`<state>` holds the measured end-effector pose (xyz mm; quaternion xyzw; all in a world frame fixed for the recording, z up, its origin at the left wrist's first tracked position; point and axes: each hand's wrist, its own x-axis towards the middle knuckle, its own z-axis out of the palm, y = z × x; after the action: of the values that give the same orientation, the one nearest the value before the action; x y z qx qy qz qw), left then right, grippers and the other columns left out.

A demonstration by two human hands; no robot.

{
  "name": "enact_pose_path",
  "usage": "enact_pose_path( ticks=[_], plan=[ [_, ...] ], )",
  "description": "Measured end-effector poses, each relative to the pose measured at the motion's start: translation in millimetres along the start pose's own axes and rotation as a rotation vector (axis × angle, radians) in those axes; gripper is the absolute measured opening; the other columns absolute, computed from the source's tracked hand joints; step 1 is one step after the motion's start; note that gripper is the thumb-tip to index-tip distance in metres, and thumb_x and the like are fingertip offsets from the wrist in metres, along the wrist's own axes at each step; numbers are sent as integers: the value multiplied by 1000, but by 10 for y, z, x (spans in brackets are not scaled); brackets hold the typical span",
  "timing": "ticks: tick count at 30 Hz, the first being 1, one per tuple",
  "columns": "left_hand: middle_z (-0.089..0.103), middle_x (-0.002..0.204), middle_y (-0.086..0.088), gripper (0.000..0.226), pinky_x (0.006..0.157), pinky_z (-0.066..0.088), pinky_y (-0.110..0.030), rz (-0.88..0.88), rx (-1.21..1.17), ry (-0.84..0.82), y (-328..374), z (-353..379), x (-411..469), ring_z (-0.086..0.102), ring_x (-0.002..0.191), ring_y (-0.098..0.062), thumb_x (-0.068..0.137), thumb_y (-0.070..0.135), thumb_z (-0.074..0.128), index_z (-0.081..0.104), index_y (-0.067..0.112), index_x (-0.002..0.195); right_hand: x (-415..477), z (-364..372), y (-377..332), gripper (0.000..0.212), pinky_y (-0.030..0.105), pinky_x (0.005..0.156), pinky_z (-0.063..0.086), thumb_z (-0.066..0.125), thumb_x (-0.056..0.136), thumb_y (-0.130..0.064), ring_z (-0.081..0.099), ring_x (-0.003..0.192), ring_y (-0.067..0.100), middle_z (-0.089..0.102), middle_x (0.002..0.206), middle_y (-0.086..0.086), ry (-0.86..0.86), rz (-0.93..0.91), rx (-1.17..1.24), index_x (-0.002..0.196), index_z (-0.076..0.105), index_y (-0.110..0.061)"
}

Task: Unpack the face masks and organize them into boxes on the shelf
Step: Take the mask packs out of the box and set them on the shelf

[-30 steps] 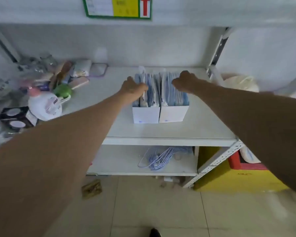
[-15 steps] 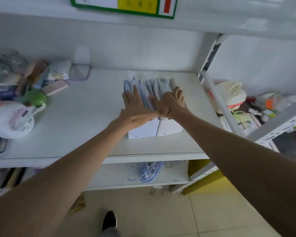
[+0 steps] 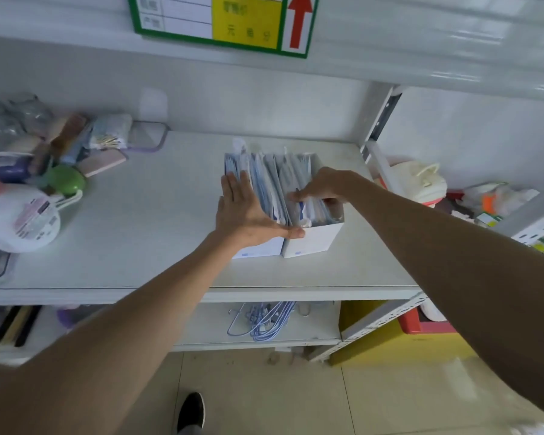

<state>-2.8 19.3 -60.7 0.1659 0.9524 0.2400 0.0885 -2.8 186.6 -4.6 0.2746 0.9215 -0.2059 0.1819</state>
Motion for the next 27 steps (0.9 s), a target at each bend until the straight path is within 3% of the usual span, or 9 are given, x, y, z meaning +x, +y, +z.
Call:
enact_pose_path(
  ticks=[4,7,10,14,17,20,22,25,27],
  plan=[
    [-21,157,-15,163,117,3,-41,-10,14,-19,-7,8,18,-21,144,-26,32,88,66,-17,10,149,-4,22,24,57,32,68,46,66,65,-42,64,82,33,63,101,15,27,31,-47,109,57,-8],
    [-21,157,-18,158,118,3,-43,41,137,-2,-60,42,8,-20,144,-30,41,81,71,-19,9,148,18,98,17,80,38,94,41,57,71,-49,45,128,34,43,143,15,-43,66,158,137,44,-4],
    [-23,156,-20,160,117,2,-50,41,123,-18,-37,64,2,-21,143,-33,36,86,68,-22,15,148,103,215,2,86,39,111,34,54,84,-45,34,137,36,25,154,19,16,157,227,150,19,-2],
    [-21,156,-19,147,111,5,-63,108,91,18,53,146,22,-22,141,-41,32,94,57,-24,44,144,139,285,-34,102,35,101,43,63,81,-41,42,130,34,29,147,21,111,217,296,146,1,9],
    [-15,159,-14,124,111,10,-64,170,174,40,15,196,45,-21,142,-41,42,96,50,-6,54,145,164,261,1,108,31,78,48,78,64,-36,56,106,28,50,124,17,139,217,331,141,16,8],
    [-7,161,-11,113,111,12,-63,176,202,48,-3,185,56,-16,143,-40,46,96,46,14,53,145,154,179,17,67,26,56,46,81,58,-25,52,63,17,56,83,9,126,188,455,110,47,-2],
    [-4,161,-10,111,111,12,-63,177,199,57,-3,182,50,-15,144,-39,47,96,45,18,51,145,158,88,47,48,21,48,41,80,57,-20,48,54,16,52,69,7,106,172,544,93,51,-7],
    [-3,161,-10,110,110,12,-63,185,199,63,-2,176,41,-14,144,-39,48,97,44,20,50,145,131,-80,124,44,19,49,37,76,52,-21,46,52,15,54,73,8,32,146,607,90,59,-8],
    [-3,161,-11,109,110,12,-63,195,204,68,-11,175,40,-13,144,-39,49,97,42,19,50,145,70,-207,193,48,21,62,49,76,50,-26,57,62,18,63,83,12,-68,113,641,94,63,-10]
  ],
)
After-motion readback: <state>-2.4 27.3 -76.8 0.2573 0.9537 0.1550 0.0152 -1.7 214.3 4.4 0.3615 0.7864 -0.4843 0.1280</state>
